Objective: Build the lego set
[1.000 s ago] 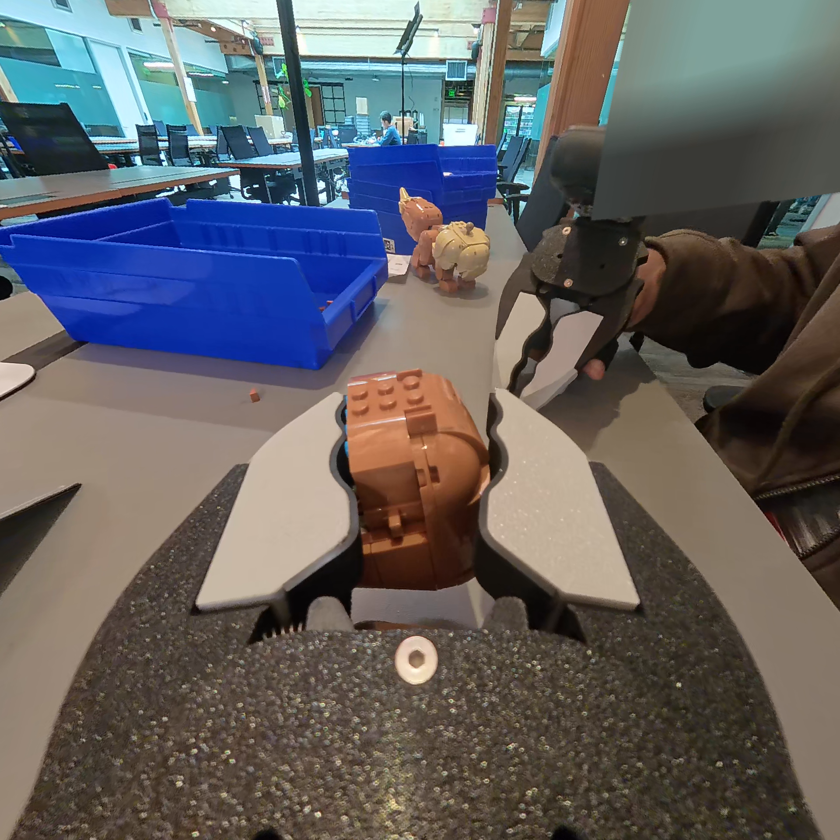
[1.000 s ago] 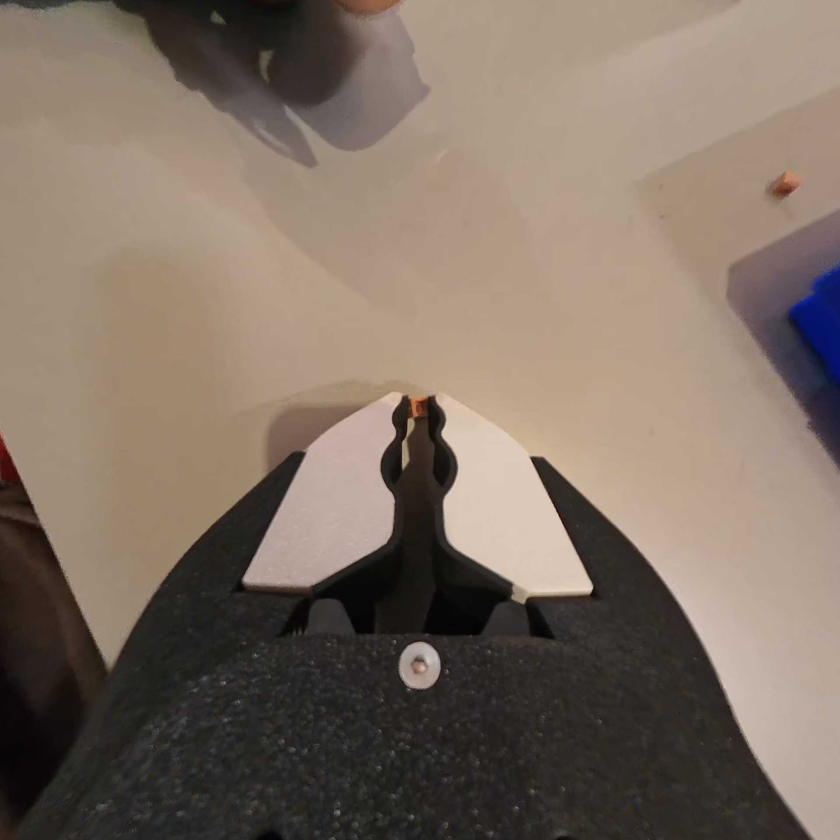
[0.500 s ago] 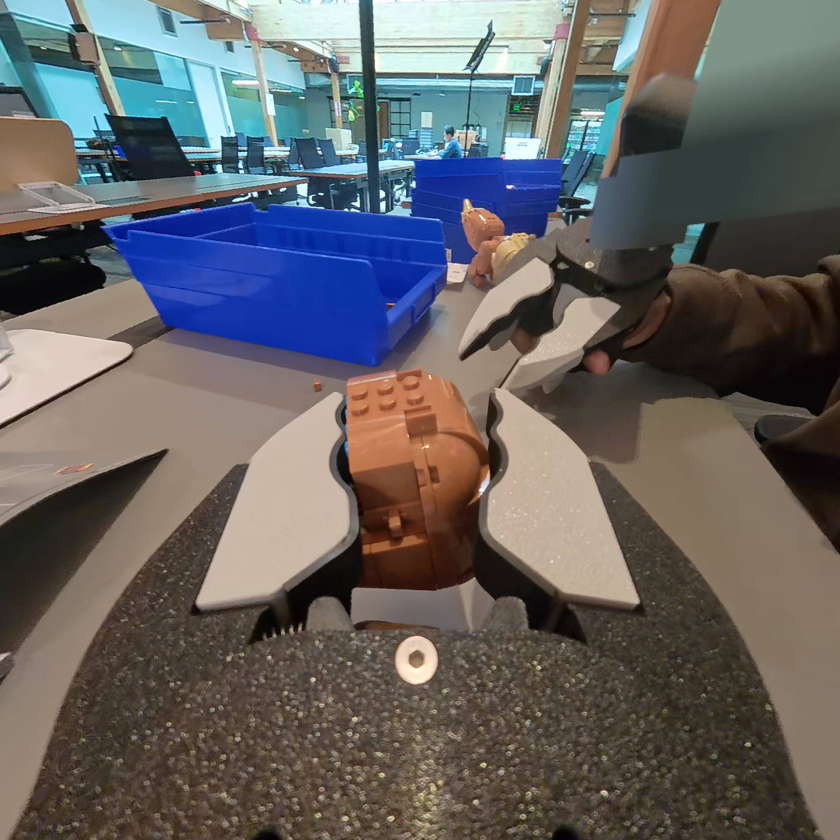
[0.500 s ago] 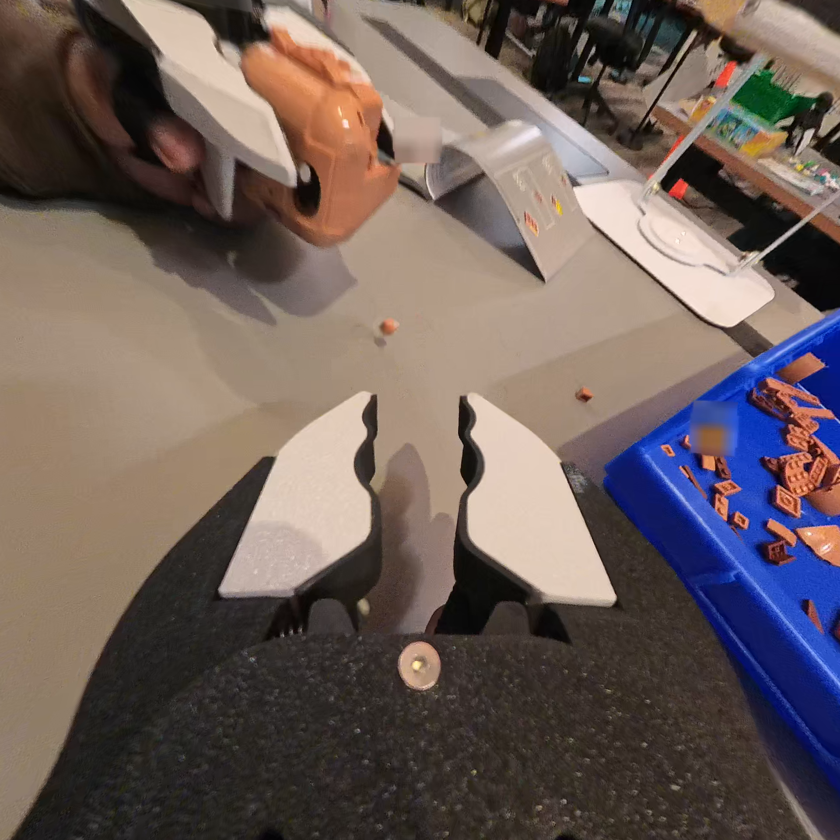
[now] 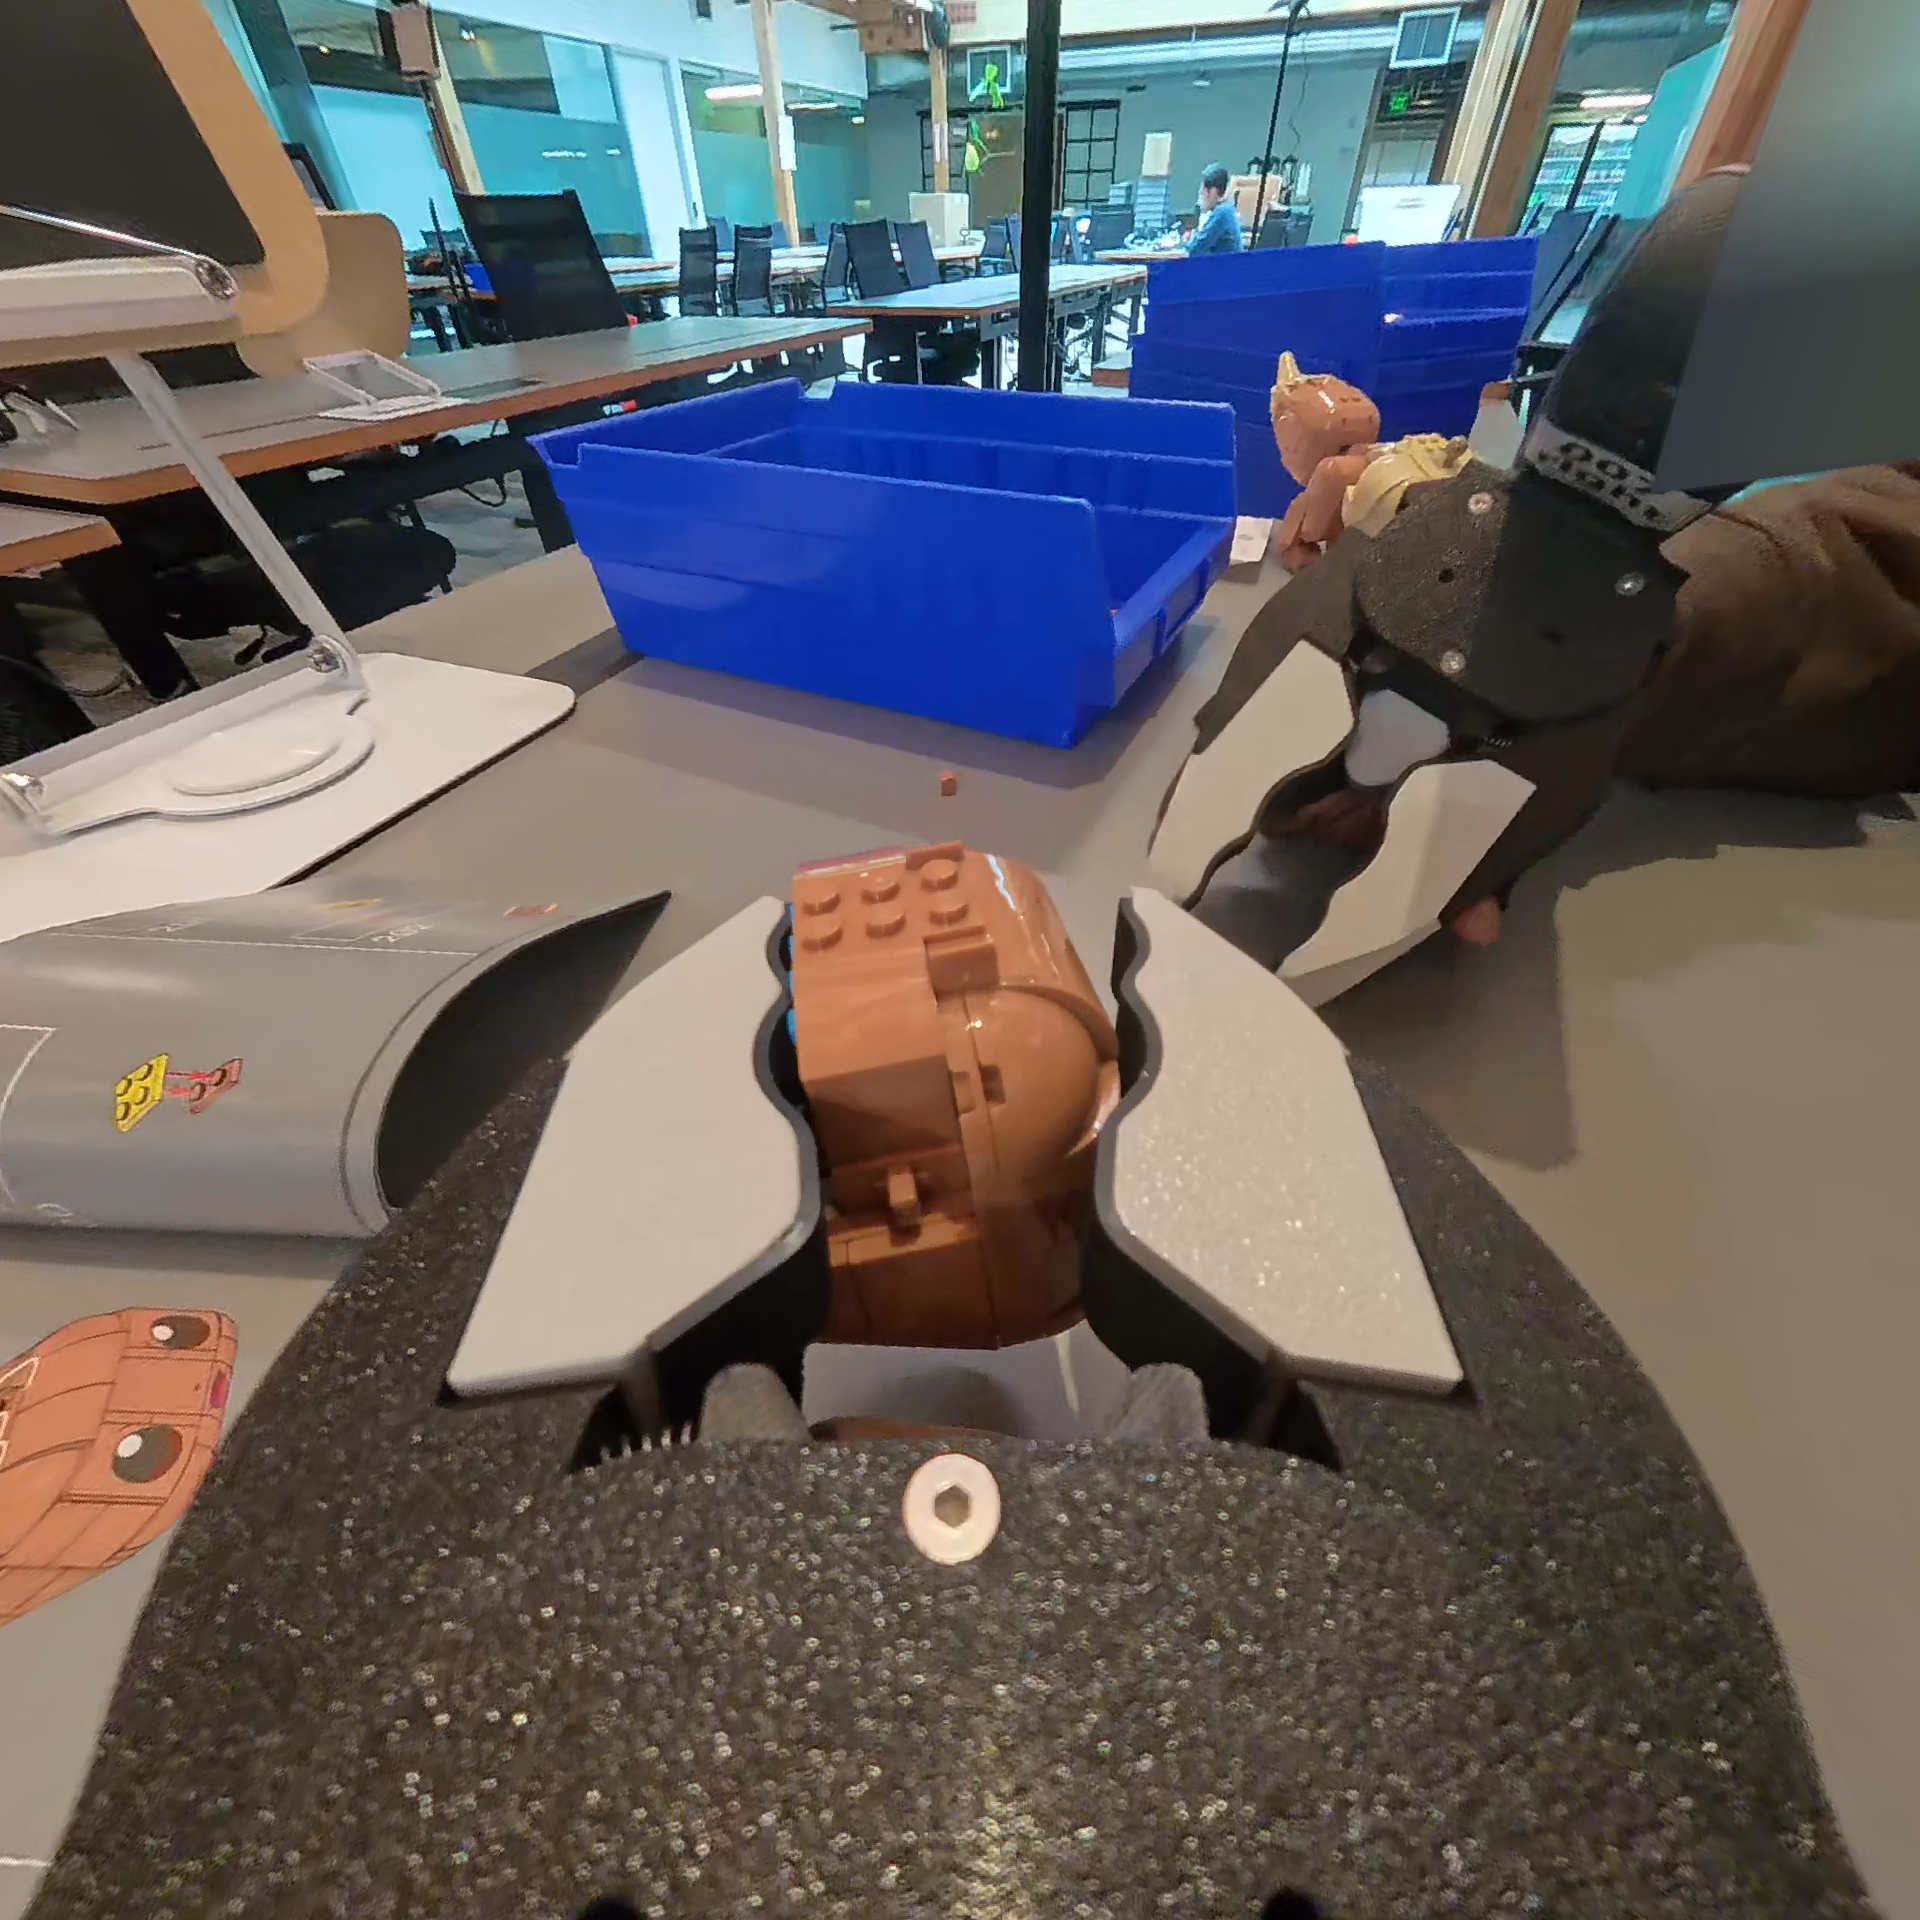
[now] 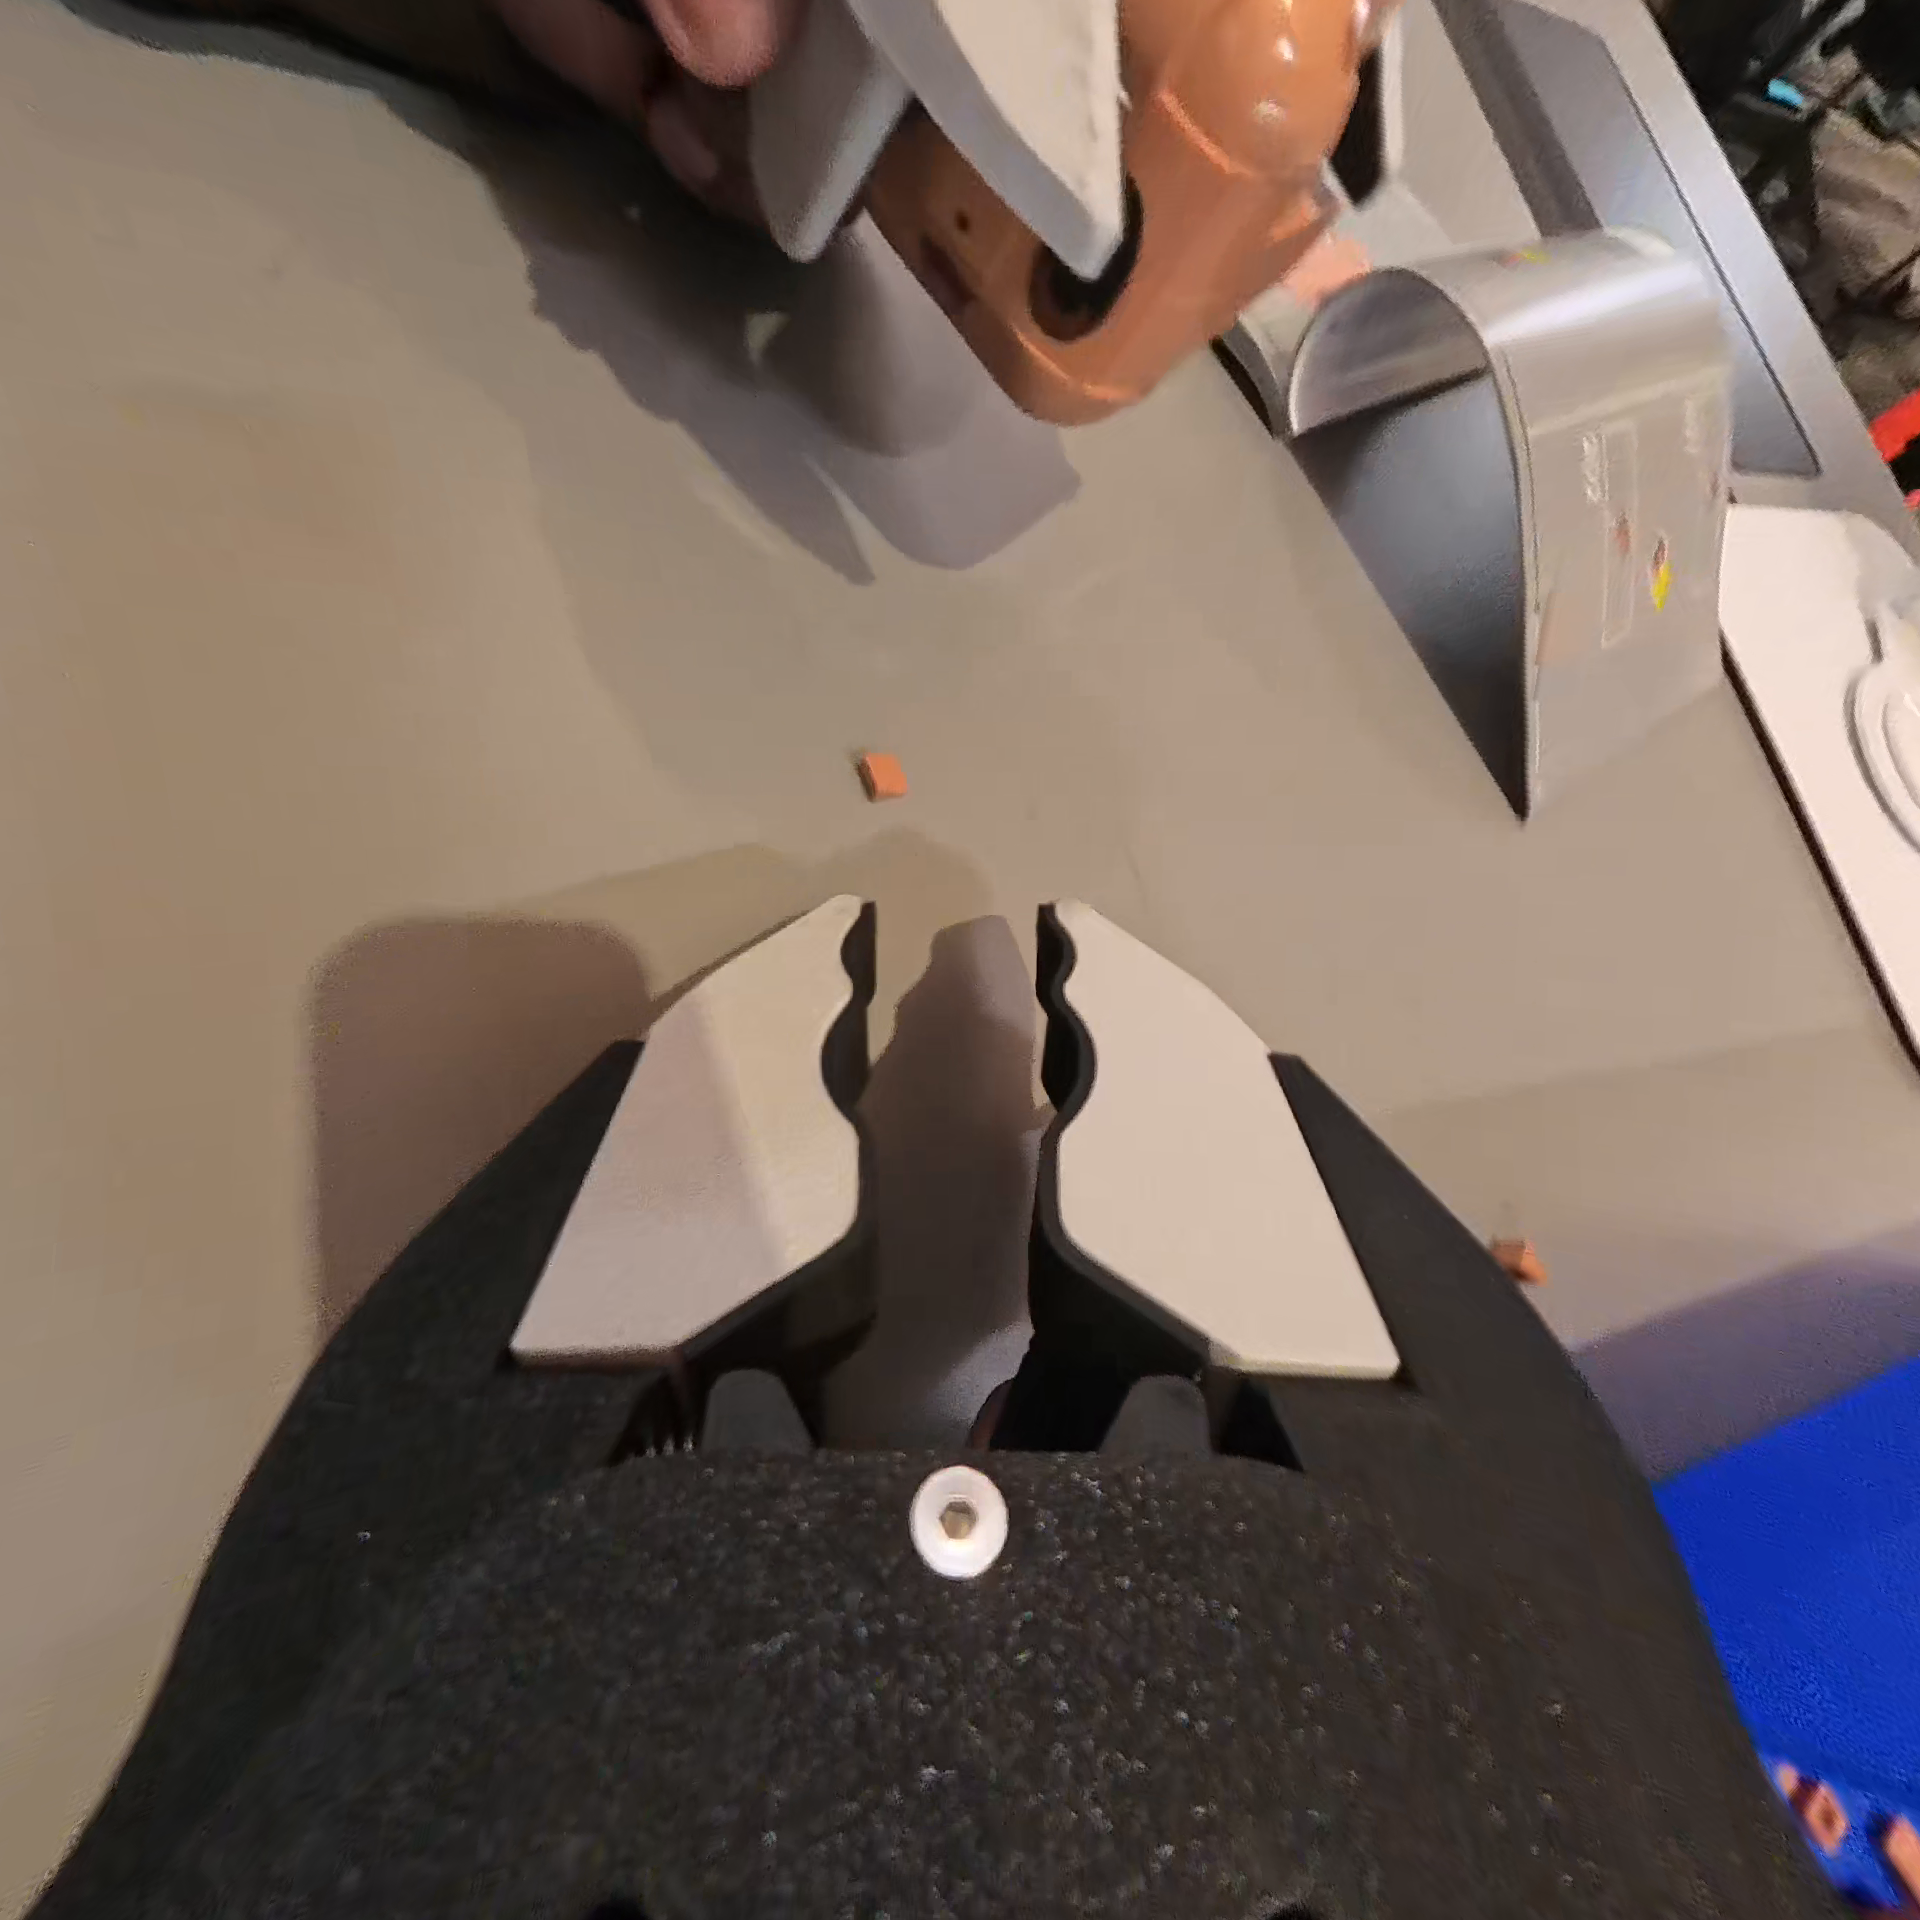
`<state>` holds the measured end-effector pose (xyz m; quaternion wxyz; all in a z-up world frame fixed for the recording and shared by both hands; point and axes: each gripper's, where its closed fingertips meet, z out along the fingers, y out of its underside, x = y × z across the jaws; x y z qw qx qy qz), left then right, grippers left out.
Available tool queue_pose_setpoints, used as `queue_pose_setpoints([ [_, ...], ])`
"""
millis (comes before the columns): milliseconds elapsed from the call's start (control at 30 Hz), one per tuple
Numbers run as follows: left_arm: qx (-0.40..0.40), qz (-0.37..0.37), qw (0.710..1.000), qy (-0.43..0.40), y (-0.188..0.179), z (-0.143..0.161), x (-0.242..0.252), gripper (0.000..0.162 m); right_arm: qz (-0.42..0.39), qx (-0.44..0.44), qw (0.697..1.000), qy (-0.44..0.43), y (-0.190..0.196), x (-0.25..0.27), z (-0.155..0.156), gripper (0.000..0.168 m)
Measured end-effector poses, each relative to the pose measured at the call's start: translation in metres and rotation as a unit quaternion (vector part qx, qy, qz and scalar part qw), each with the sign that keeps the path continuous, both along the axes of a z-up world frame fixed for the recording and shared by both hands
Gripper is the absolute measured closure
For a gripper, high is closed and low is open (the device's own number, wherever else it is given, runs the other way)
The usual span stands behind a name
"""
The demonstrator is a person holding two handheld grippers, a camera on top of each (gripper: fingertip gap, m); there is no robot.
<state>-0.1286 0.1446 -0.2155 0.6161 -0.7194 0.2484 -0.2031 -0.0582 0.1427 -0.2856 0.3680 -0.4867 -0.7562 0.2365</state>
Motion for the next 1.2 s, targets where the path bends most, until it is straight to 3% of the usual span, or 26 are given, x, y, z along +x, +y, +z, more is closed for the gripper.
queue_pose_setpoints([
  [367, -0.008, -0.021, 1.000, 0.017, -0.003, -0.005, 0.007, 0.105, 0.090, 0.017, 0.996, 0.008, -0.007, -0.022, 0.000, 0.146],
  [500, -0.012, -0.037, 0.999, 0.024, -0.005, -0.007, 0.011, 0.105, 0.200, 0.033, 0.979, 0.015, -0.016, -0.025, 0.001, 0.148],
  [800, -0.019, -0.041, 0.999, 0.012, -0.005, -0.006, 0.010, 0.105, 0.315, 0.039, 0.948, -0.031, -0.021, -0.027, -0.006, 0.144],
  [1200, -0.026, -0.050, 0.998, -0.001, -0.005, -0.005, 0.010, 0.105, 0.380, 0.037, 0.913, -0.145, -0.020, -0.027, -0.012, 0.149],
])
